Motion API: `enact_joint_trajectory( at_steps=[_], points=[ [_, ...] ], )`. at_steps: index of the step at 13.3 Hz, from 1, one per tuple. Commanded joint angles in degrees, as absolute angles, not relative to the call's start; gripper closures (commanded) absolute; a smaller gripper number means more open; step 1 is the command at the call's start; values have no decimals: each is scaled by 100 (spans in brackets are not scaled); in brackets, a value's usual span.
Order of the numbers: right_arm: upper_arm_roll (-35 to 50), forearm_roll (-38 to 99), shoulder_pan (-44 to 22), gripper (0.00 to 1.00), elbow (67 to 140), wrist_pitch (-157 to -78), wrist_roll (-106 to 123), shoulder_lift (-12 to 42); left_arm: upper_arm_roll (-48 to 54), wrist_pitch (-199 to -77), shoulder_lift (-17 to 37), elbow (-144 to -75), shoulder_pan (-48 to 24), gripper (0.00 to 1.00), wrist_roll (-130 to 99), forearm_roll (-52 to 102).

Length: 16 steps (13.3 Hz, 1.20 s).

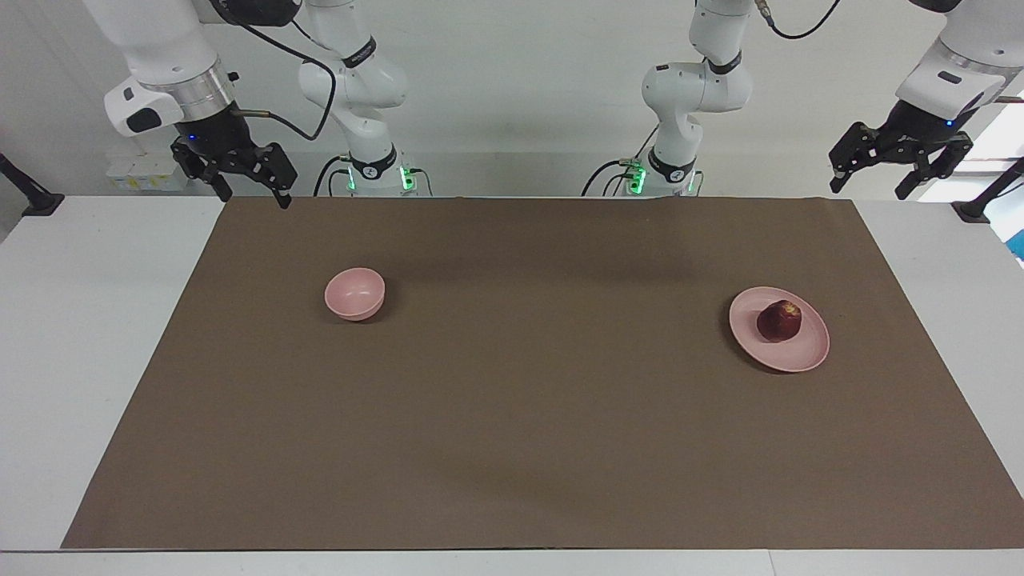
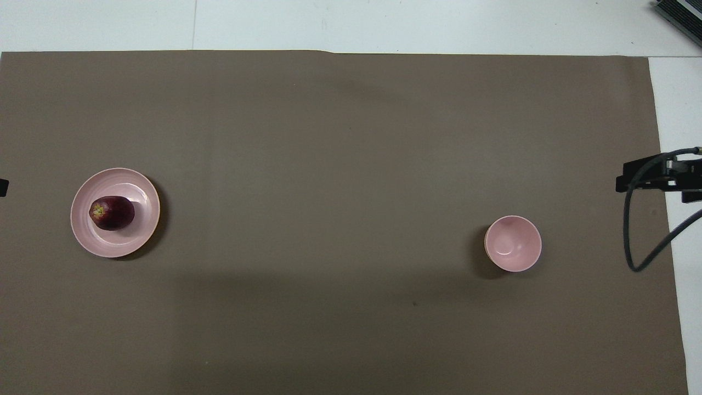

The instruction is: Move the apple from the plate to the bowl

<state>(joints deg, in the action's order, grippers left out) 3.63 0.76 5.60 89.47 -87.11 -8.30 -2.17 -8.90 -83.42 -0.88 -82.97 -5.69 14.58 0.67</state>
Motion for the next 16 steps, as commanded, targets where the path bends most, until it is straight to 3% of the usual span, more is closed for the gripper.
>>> enact_joint_trajectory(
  at_steps=[1,6,10,16],
  points=[
    [378,202,598,0,9026,-8710,-765,-281,-923,-8428,-220,-8472,-633,0,1450,105],
    [378,193,598,0,9026,-8710,-765,-281,-923,-9182,-343,-9104,-624,0,1494,132],
    [378,202,598,0,9026,-8710,-765,-281,-932,-10288,-334,-10070,-563,0,1538,141],
    [378,202,598,0,9026,-8710,-765,-281,-932,-12144,-1,-11222,-483,0,1713,334]
  ],
)
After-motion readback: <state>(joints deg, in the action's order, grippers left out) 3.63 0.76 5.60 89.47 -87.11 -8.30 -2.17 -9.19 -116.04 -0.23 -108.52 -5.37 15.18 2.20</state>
